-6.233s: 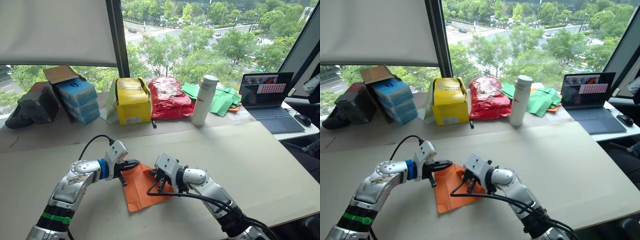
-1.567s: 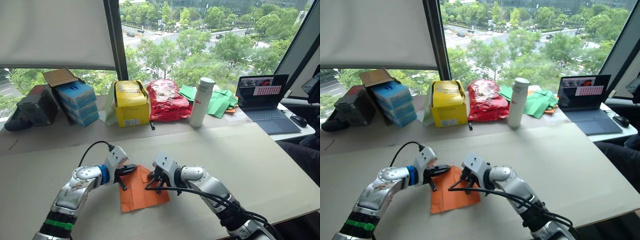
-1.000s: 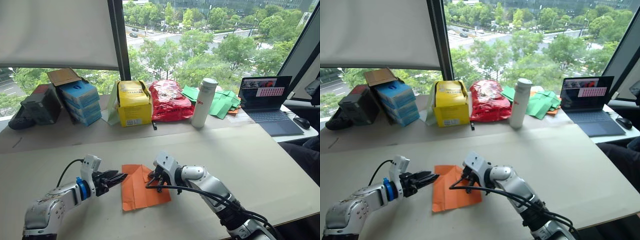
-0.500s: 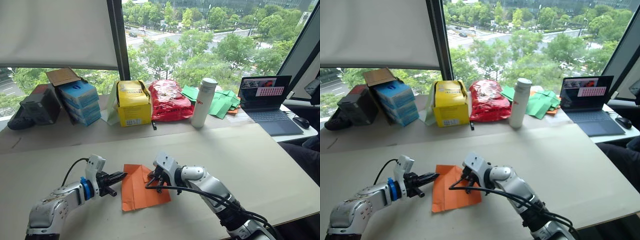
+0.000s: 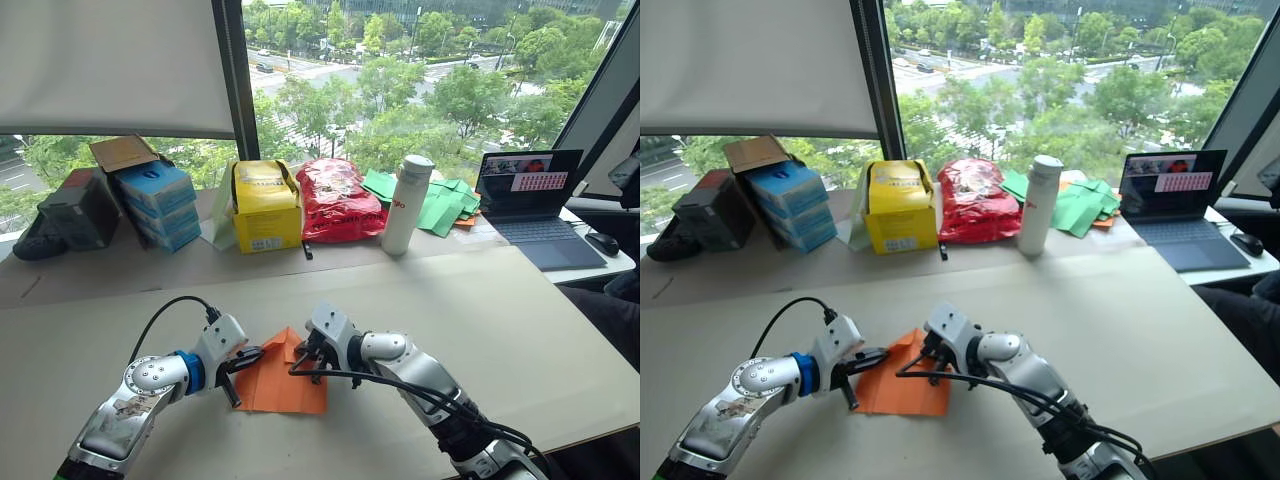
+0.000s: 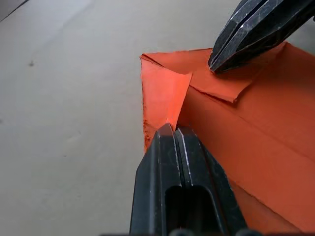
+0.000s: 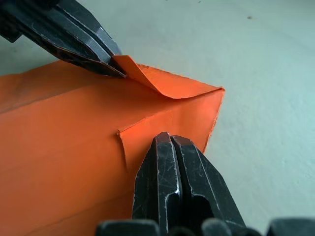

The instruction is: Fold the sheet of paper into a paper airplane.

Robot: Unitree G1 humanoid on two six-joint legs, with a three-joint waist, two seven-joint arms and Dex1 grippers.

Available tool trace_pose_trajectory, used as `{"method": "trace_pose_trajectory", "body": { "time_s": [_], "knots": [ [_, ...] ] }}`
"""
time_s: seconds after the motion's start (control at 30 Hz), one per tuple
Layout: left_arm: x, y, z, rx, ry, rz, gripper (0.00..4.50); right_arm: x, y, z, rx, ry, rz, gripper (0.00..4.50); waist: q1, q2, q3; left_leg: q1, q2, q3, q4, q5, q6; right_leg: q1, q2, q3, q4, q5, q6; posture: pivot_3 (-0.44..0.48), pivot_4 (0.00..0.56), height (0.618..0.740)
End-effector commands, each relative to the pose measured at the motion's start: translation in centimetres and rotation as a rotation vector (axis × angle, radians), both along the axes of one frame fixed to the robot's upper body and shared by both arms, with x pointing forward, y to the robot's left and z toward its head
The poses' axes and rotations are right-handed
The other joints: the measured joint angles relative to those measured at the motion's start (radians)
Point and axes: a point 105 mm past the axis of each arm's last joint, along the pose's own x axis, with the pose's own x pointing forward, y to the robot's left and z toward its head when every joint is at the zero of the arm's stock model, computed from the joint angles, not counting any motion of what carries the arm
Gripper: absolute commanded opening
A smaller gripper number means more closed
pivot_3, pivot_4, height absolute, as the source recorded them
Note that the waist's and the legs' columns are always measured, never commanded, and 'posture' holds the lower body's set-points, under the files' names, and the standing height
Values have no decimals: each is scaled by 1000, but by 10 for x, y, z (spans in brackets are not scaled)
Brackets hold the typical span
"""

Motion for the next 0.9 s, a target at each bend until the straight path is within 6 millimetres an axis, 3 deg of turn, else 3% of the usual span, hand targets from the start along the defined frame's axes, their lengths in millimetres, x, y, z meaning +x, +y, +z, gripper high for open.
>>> {"method": "trace_pose_trajectory", "body": {
  "time_s": [0.03, 0.3, 0.6, 0.77, 0.9],
  "knots": [
    [-2, -4, 4, 38, -44, -46, 16, 5, -9, -12, -31, 37, -64, 0, 0, 0, 0, 0, 0, 0, 0, 0, 0, 0, 0, 0, 0, 0, 0, 0, 150, 740],
    [-3, -8, -5, 76, -39, -71, 16, 20, 7, 25, 123, -115, -71, 0, 2, 1, 1, -1, 0, 0, -2, 0, 0, 0, 0, -1, -2, 0, 0, 0, 150, 740],
    [-5, -11, -11, 114, -37, -98, 16, 28, 20, 36, 183, -211, -63, 0, 2, 2, 2, -1, 0, 0, -2, 1, -1, 0, 0, -1, -2, 0, 0, 0, 150, 740],
    [-6, -11, -12, 136, -39, -110, 16, 27, 30, 29, 147, -214, -31, 0, 2, 2, 2, -1, 0, 0, -2, 1, -1, 0, 0, -2, -2, 0, 0, 0, 150, 740],
    [-8, -11, -11, 134, -38, -114, 16, 28, 29, 8, 44, -170, -27, 0, 2, 3, 2, -1, 0, 0, -2, 1, -2, 0, 0, -2, -2, 0, 0, 0, 150, 740]
  ]
}}
